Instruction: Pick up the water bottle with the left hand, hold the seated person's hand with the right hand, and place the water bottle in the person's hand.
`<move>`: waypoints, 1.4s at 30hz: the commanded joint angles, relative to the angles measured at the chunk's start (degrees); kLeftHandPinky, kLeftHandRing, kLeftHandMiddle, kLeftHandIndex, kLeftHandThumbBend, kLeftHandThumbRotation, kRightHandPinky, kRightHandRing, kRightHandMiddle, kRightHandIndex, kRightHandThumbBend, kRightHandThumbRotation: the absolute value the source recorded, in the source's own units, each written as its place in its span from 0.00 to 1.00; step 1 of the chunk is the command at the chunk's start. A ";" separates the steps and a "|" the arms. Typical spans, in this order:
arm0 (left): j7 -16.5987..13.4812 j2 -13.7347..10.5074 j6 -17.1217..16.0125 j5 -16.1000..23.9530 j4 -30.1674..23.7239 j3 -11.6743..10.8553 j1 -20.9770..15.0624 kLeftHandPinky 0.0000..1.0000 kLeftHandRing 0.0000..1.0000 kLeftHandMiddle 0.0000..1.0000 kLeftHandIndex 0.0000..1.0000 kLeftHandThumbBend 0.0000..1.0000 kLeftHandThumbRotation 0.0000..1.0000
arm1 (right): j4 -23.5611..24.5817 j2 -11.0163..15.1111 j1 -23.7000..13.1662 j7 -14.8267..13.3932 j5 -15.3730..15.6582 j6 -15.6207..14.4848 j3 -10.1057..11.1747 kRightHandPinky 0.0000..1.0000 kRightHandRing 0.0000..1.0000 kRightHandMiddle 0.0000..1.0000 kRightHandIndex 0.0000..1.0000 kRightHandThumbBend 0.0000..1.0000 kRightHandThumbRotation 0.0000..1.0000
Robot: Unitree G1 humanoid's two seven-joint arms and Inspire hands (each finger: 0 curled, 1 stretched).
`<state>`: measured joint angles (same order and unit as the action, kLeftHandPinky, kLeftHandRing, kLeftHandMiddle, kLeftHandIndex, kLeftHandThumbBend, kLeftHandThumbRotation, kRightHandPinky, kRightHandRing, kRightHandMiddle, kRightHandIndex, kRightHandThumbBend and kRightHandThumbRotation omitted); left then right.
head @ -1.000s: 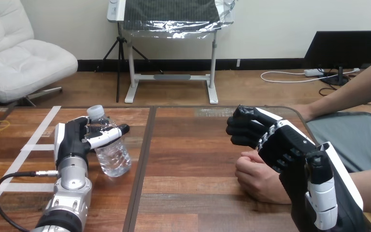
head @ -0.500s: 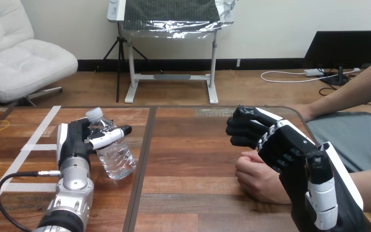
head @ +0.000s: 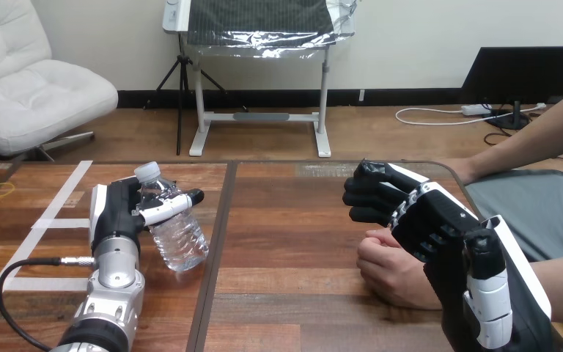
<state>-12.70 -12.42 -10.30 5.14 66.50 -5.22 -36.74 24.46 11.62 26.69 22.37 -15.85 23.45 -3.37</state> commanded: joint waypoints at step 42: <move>-0.37 4.26 -9.49 3.68 -52.86 2.34 22.47 0.26 0.32 0.37 0.41 0.70 0.00 | -12.18 9.44 -20.46 -4.17 12.15 1.30 14.12 0.71 0.78 0.77 0.79 0.80 0.91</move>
<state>-13.88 -7.33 -16.61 5.59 37.31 -5.10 -13.90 17.34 16.45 19.83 20.91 -7.09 23.77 5.41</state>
